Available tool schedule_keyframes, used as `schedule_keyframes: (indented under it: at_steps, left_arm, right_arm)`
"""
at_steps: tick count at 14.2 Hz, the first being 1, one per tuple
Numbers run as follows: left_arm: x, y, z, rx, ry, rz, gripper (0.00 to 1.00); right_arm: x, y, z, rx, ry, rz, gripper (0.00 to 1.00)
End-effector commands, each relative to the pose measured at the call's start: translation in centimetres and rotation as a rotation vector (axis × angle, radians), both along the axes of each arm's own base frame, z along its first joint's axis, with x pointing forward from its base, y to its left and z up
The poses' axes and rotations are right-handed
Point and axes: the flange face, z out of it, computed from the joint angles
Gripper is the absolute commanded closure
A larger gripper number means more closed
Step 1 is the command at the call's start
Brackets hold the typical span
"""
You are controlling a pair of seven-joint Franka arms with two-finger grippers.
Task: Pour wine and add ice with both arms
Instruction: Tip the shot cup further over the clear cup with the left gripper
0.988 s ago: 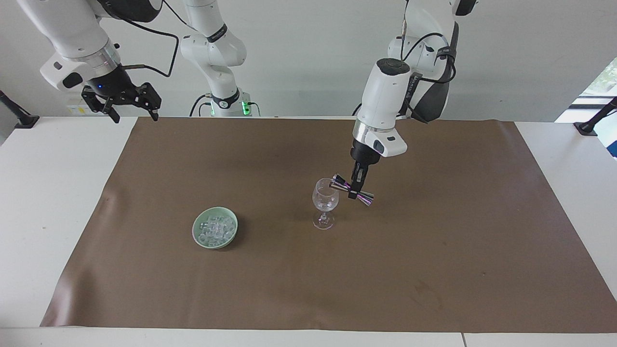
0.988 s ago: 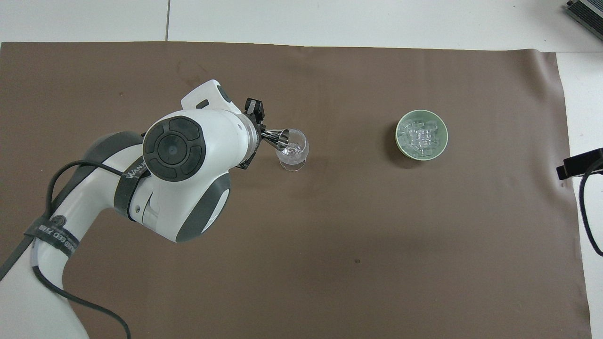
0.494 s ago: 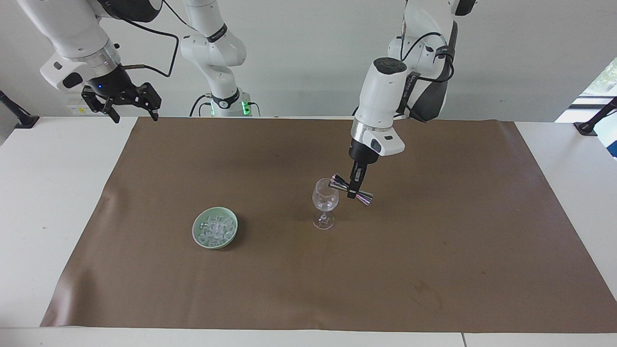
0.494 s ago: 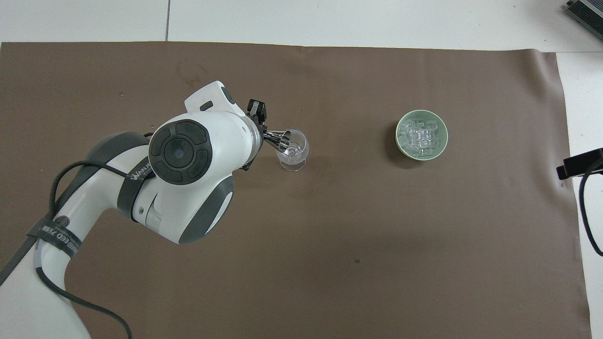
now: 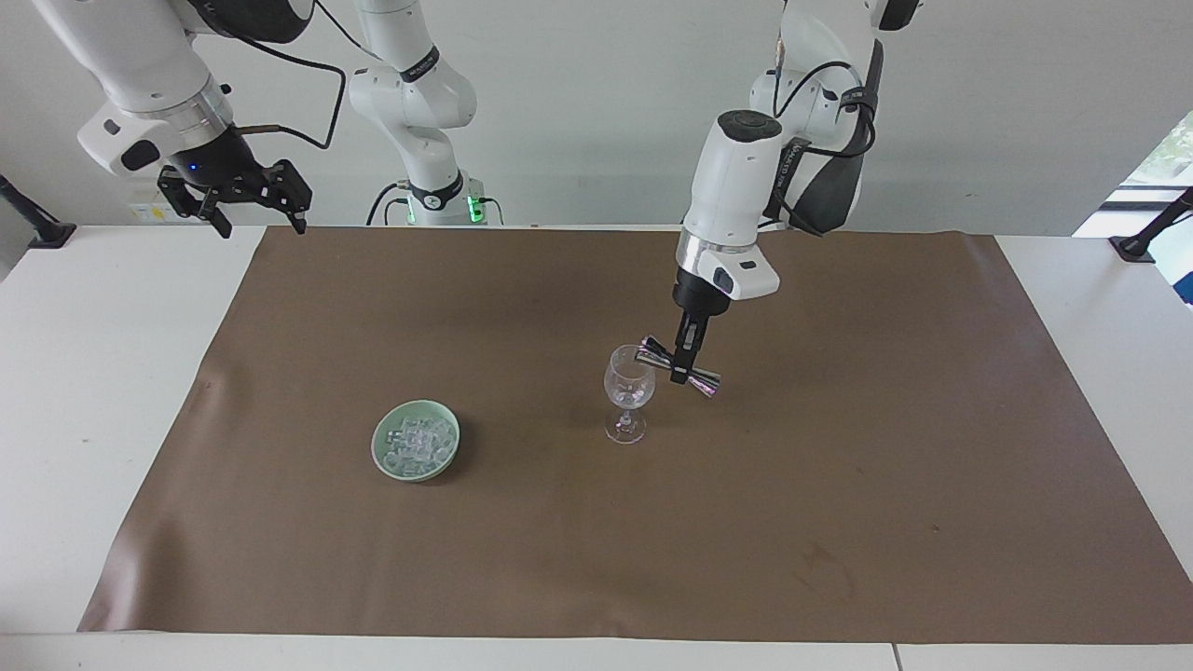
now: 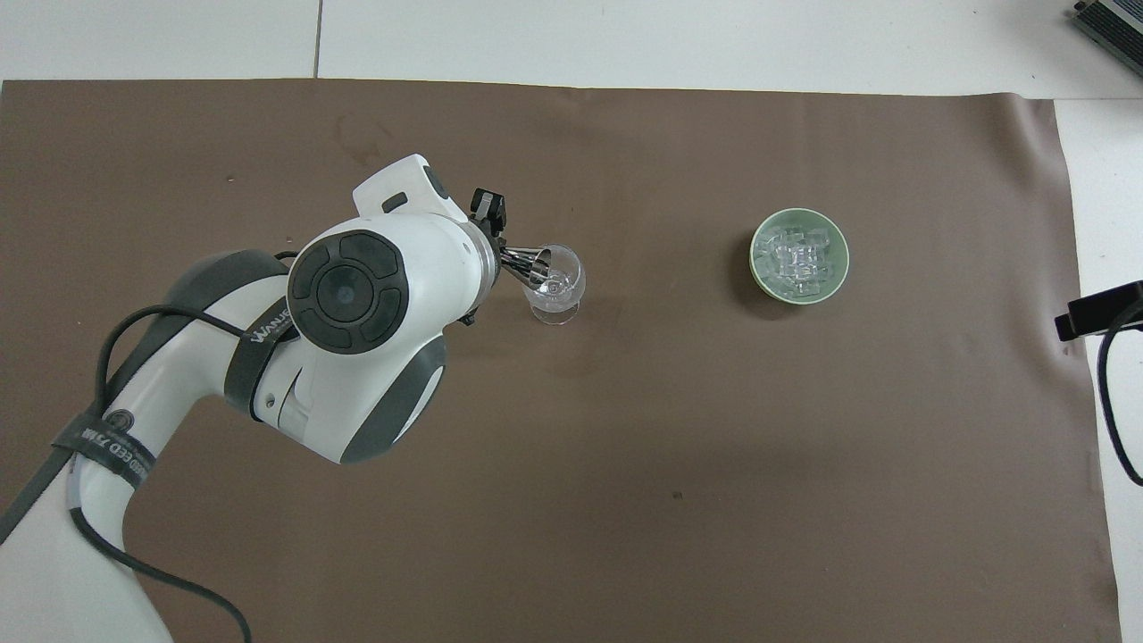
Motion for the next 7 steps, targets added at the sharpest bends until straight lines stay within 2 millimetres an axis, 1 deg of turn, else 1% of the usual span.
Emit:
schedule_keyframes:
  at_steps: [1, 7]
  left_arm:
    - [0.26, -0.53, 0.37, 0.021, -0.003, 0.006, 1.0]
    - [0.0, -1.34, 0.62, 0.041, -0.025, -0.019, 1.0]
  right_arm:
    - [-0.4, 0.14, 0.03, 0.013, -0.004, 0.003, 0.0]
    - [-0.4, 0.14, 0.03, 0.013, -0.004, 0.003, 0.0]
